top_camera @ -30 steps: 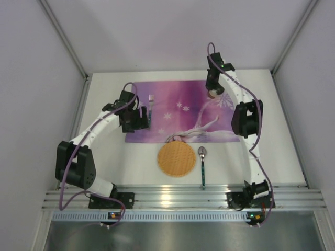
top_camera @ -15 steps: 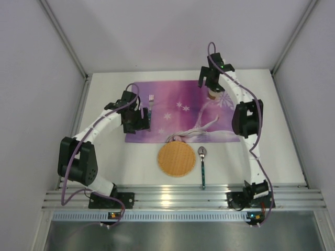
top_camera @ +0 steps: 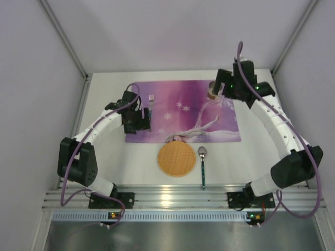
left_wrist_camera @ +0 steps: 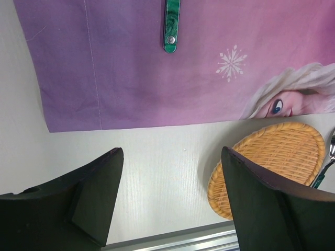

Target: Set the dinner table for one person

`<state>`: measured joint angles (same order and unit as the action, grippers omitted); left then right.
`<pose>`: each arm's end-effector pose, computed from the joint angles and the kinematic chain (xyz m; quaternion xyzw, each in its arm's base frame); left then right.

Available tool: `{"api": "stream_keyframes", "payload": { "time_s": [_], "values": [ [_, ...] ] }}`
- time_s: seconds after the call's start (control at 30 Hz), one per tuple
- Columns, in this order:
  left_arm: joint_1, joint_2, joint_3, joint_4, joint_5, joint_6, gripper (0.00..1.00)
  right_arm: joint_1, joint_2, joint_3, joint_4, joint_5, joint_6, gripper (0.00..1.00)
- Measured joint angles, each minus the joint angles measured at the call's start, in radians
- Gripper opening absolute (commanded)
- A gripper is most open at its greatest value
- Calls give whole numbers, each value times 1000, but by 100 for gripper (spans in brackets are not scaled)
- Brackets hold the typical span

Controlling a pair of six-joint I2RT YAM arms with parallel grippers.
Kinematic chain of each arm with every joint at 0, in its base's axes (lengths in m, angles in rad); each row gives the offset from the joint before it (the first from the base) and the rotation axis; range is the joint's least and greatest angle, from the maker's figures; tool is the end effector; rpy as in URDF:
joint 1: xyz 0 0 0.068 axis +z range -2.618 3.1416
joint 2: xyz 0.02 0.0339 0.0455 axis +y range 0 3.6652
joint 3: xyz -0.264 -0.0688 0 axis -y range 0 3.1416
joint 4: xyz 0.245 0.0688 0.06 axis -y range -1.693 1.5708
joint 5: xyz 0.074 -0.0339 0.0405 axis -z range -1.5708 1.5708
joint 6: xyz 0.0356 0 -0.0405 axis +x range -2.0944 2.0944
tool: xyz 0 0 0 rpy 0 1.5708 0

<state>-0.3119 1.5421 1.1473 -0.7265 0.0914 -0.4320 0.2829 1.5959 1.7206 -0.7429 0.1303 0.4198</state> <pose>0.2933 -0.0980 0.2400 -0.0483 0.9727 -0.1224 0.1912 0.3387 0.0936 0.4041 0.0904 0.8827 0.1031 0.4495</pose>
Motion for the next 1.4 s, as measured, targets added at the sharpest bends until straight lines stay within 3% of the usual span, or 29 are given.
{"api": "stream_keyframes", "payload": {
  "time_s": [0.1, 0.2, 0.33, 0.4, 0.63, 1.0, 1.23, 1.4],
  "values": [
    [-10, -6, 0, -1, -3, -15, 80, 65, -167, -352, 14, -10, 18, 89],
    [-31, -20, -1, -1, -6, -32, 80, 161, -196, -626, 13, -35, 61, 78],
    [-71, -51, -5, -3, -21, -58, 80, 305, -205, -835, -43, -58, 127, 58],
    [-99, -66, -5, -8, -34, -75, 80, 367, -229, -865, -46, -57, 160, 51],
    [-173, -153, -45, -39, -85, -144, 80, 488, -263, -909, -10, -53, 248, 46],
    [-207, -311, -116, -124, -159, -222, 80, 525, -183, -980, 118, -85, 291, 34],
    [-214, -359, -136, -168, -187, -249, 80, 566, -140, -965, 152, -81, 292, 31],
    [-214, -366, -143, -174, -192, -257, 80, 591, -109, -940, 151, -74, 290, 13]
  ]
}}
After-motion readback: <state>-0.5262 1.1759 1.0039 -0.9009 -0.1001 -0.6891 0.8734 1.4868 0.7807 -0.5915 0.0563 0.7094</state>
